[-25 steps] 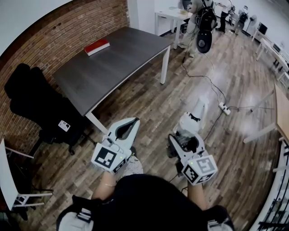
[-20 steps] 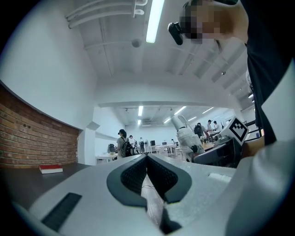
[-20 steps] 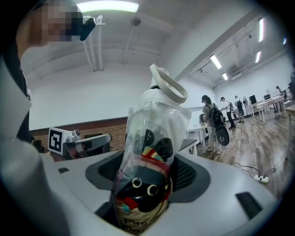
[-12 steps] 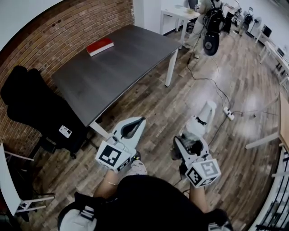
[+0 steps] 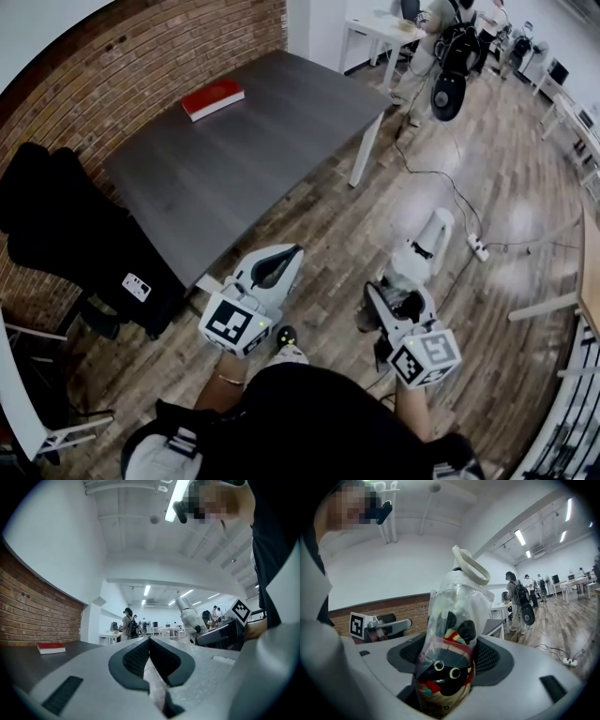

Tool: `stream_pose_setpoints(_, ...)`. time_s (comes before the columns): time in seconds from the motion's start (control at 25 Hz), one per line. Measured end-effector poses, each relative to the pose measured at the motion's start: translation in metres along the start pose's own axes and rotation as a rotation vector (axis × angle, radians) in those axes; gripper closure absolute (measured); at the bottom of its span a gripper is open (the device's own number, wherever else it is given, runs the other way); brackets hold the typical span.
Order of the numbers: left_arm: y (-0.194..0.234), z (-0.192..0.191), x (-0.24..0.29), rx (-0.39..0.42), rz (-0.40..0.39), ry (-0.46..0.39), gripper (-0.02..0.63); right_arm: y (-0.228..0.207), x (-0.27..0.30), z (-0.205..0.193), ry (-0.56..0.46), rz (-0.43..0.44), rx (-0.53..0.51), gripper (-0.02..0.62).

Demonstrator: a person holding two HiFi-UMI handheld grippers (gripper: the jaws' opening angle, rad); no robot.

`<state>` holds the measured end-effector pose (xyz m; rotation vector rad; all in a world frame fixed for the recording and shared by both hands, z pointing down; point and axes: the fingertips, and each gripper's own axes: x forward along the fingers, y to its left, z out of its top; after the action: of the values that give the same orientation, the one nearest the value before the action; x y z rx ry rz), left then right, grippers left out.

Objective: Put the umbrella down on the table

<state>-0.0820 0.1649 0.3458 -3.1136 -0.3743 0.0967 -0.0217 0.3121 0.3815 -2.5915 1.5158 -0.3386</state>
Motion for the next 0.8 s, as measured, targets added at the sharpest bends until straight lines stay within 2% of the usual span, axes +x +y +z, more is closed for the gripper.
stream_pose_setpoints(0.28, 0.056, -0.007, 0.015, -0.018, -0.019, -0.015, 0.604, 0.000, 0.055, 0.004, 0.002, -0.023, 0.001, 0.298)
stream_pose_setpoints(0.8, 0.135, -0.008, 0.039, -0.009, -0.033, -0.026, 0.604, -0.007, 0.126, 0.012, 0.003, -0.065, 0.017, 0.298)
